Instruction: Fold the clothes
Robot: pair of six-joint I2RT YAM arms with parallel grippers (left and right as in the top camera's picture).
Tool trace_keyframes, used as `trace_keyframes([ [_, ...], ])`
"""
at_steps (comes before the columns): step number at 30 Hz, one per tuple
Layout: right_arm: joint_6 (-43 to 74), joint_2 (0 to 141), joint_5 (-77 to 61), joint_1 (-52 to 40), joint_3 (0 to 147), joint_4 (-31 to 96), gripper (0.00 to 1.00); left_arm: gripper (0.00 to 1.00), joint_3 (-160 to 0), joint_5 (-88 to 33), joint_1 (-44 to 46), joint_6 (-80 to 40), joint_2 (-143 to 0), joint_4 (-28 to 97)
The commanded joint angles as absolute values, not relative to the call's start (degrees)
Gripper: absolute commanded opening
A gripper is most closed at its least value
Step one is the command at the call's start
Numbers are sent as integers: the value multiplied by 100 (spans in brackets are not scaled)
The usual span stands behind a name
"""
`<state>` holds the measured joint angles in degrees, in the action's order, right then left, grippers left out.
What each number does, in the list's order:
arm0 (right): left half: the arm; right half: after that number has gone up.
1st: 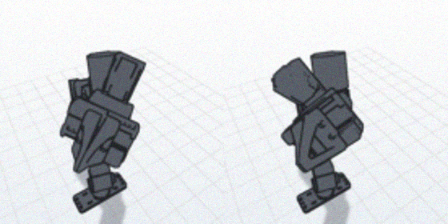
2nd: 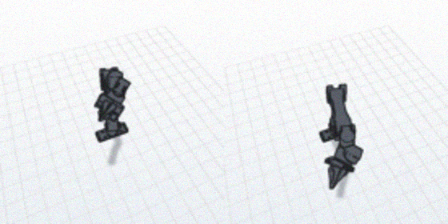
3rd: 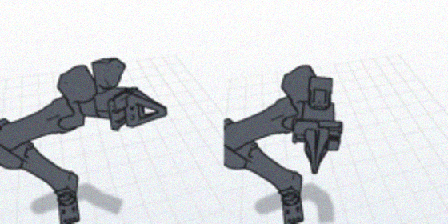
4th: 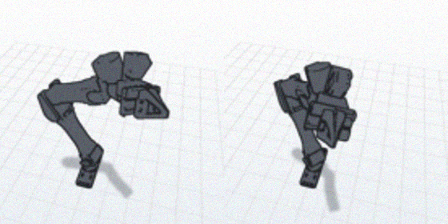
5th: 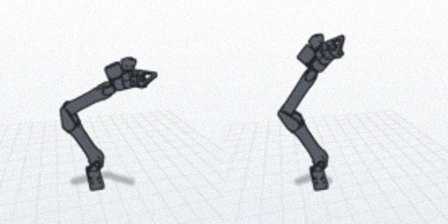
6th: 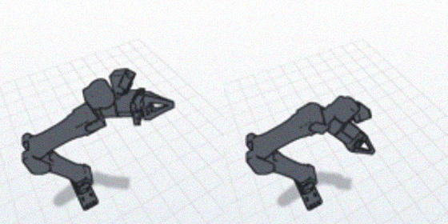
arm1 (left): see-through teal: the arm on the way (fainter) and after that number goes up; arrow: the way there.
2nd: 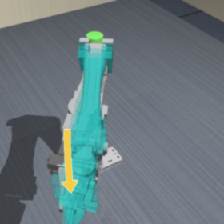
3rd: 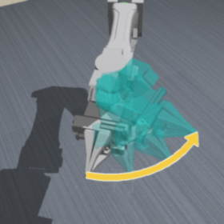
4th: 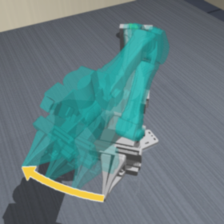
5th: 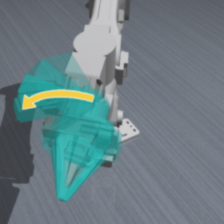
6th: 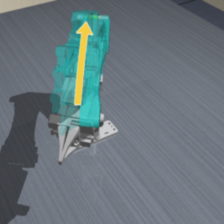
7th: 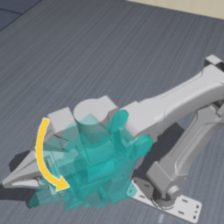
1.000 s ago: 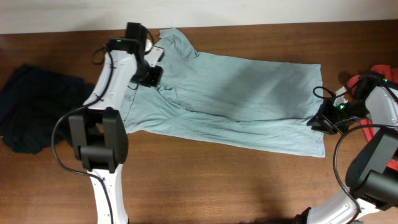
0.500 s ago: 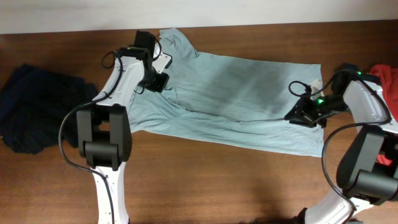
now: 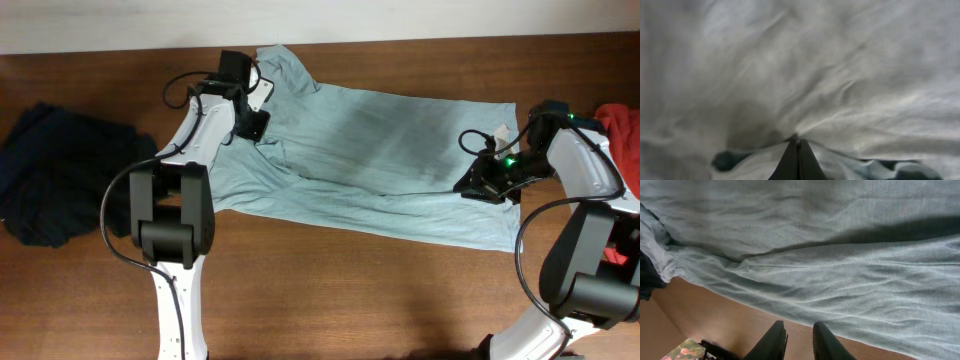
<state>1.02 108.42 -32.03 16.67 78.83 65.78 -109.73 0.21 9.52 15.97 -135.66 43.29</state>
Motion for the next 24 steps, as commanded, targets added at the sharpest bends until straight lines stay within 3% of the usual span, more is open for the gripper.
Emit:
trace_keyframes([
  [1, 25, 10836, -3072, 1640, 7977, 6567, 24, 3, -11362, 860, 873, 792, -13559, 4567],
  [2, 25, 10836, -3033, 1647, 7977, 6532, 24, 5, -11483, 821, 836, 642, -13515, 4650],
  [4, 25, 10836, -3041, 1688, 7979, 6300, 28, 23, -11841, 410, 744, 558, -13362, 4827],
  [5, 73, 10836, -3044, 1715, 7979, 6156, 29, 39, -11994, 191, 716, 561, -13297, 4856],
  [6, 187, 10836, -3065, 1758, 7979, 5953, 32, 67, -12232, -228, 683, 561, -13198, 4871],
  [9, 574, 10836, -3129, 1894, 7983, 5411, 41, 93, -12656, -897, 681, 565, -13100, 4864],
  [11, 805, 10836, -3127, 1973, 7983, 5009, 47, 89, -12831, -1120, 687, 607, -13100, 4720],
  [14, 893, 10836, -3120, 1992, 7983, 4755, 48, 83, -12829, -1118, 685, 600, -13137, 4801],
  [17, 843, 10836, -3170, 1979, 7983, 5339, 48, 75, -12825, -1114, 685, 602, -13146, 5662],
  [24, 469, 10836, -3079, 2008, 7983, 6788, 57, 74, -12825, -860, 534, 556, -13139, 8128],
])
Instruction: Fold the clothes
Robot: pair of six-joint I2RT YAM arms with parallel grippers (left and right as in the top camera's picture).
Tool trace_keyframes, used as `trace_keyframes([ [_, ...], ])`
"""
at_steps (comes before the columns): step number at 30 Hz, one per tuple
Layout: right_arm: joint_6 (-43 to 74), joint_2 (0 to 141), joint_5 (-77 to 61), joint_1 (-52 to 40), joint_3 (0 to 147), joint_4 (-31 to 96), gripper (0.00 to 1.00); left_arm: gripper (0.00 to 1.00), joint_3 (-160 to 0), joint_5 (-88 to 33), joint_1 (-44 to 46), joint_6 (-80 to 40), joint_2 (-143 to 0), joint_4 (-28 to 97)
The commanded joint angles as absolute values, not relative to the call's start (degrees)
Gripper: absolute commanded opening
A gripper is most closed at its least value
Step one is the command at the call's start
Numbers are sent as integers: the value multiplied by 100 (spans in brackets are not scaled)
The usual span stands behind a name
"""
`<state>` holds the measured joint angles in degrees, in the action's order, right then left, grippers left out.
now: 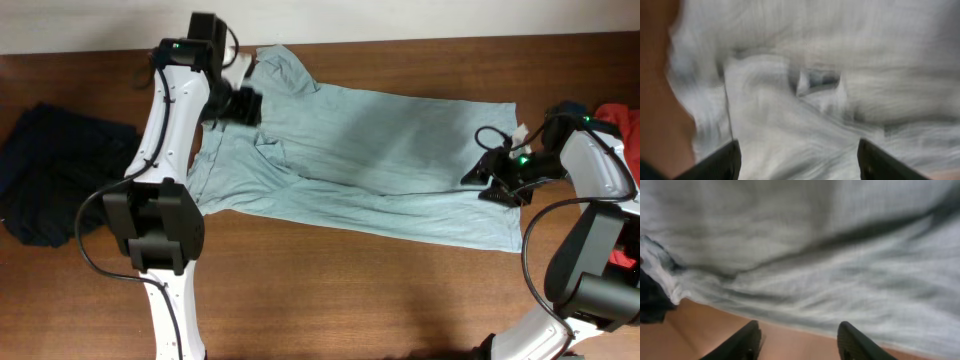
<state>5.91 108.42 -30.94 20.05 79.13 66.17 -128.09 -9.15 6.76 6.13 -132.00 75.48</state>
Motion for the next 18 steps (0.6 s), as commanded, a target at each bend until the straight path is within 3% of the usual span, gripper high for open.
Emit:
trace_keyframes([
  [1, 471, 10836, -3079, 2008, 7983, 6866, 60, 74, -12827, -864, 467, 471, -13139, 8405],
  [4, 473, 10836, -3079, 2008, 7983, 6930, 67, 74, -12827, -943, 207, 403, -13122, 9006],
  [8, 467, 10836, -2582, 2008, 7983, 7251, 68, 68, -12825, -1081, -139, 320, -13087, 9636],
  [18, -30, 10101, -2486, 2005, 7979, 8108, 68, 65, -11083, -770, -279, -102, -11673, 9330],
])
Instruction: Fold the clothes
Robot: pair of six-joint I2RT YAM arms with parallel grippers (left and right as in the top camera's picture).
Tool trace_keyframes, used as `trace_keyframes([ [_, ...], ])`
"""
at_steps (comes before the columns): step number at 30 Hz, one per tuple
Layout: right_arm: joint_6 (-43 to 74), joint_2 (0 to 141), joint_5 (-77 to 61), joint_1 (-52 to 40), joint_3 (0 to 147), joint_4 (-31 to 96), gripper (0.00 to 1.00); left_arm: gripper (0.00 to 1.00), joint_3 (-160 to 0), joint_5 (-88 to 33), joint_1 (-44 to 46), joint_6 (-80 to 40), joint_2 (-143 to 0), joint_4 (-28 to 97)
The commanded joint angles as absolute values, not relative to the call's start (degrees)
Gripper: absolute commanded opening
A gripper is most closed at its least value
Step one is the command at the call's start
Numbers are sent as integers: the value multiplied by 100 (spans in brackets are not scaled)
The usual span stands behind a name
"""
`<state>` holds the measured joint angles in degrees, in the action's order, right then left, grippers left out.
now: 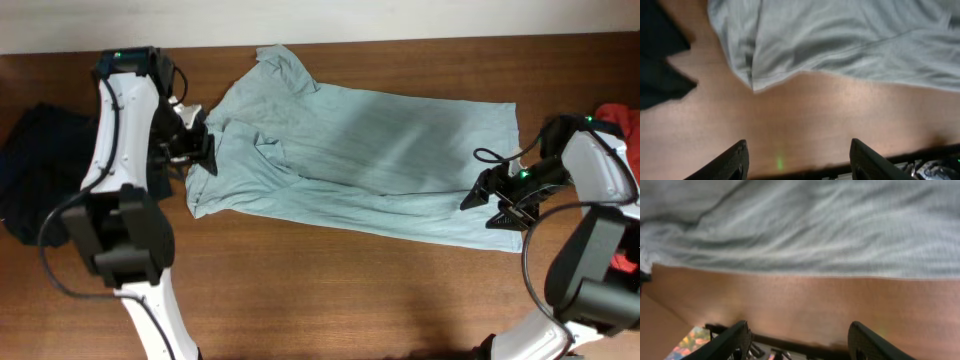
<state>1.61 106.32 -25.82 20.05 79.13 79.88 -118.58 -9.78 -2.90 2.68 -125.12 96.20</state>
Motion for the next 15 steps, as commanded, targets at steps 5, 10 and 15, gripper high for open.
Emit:
trace_keyframes([
  [5, 231, 9751, -2244, 2005, 7931, 8093, 69, 74, -8818, -803, -279, -1160, -11072, 7601],
  [10, 773, 9754, -1940, 2008, 7415, 7446, 73, 74, -7356, -1374, -279, -1708, -11087, 5955],
  [15, 939, 9754, -1940, 2005, 7032, 7175, 74, 74, -7107, -1197, -279, -2060, -11087, 5334],
])
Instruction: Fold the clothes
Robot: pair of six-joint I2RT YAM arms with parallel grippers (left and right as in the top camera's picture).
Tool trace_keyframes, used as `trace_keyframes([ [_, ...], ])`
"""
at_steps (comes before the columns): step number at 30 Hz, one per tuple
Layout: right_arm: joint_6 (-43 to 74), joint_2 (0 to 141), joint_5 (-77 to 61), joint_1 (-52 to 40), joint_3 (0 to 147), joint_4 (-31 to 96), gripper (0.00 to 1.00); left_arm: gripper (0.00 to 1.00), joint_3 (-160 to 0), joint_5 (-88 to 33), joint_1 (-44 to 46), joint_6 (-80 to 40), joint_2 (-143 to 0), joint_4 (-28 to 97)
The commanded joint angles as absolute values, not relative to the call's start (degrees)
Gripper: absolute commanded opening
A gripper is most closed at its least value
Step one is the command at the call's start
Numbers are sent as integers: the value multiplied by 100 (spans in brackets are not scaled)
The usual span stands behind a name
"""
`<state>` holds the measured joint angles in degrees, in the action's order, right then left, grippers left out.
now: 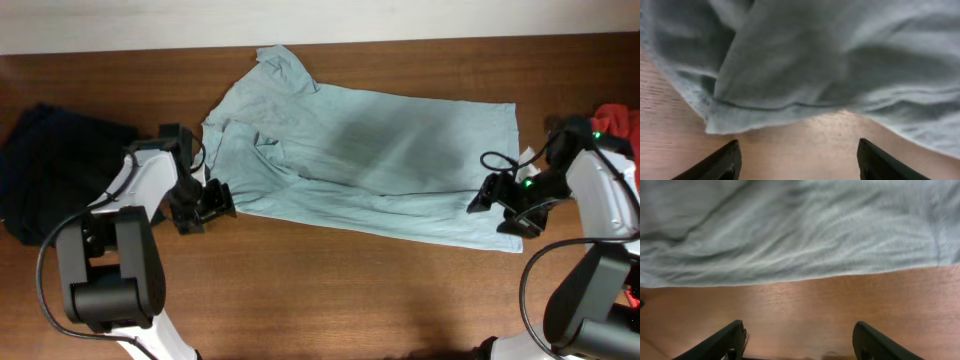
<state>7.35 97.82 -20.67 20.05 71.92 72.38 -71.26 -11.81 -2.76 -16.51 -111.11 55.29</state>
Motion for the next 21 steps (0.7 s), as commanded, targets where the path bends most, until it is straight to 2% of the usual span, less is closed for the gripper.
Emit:
trace_keyframes([
  [1, 996, 9754, -1940, 2005, 6978, 7144, 74, 74, -7107, -1160, -279, -2064, -11087, 5266],
  [7, 1559, 9754, -1896, 2040, 6381, 6438, 76, 74, -7105, -460, -276, -2335, -11087, 4836],
  [10, 1647, 9756, -1857, 2132, 6189, 6211, 75, 70, -7089, -294, -274, -2493, -11089, 4678],
  [13, 1693, 9756, -1752, 2231, 6171, 6167, 76, 56, -7054, 5, -274, -2648, -11089, 4545],
  [15, 1704, 9758, -1505, 2318, 6158, 6167, 76, 38, -7037, 3, -276, -2655, -11089, 4495],
  [17, 1706, 9760, -1284, 2405, 6084, 6167, 75, 16, -7037, 1, -276, -2655, -11089, 4495],
  [19, 1706, 9760, -1282, 2443, 5966, 6167, 75, 11, -7037, -19, -276, -2655, -11089, 4517],
  [21, 1712, 9760, -1280, 2486, 5811, 6139, 75, 10, -7037, -16, -279, -2650, -11089, 4571],
])
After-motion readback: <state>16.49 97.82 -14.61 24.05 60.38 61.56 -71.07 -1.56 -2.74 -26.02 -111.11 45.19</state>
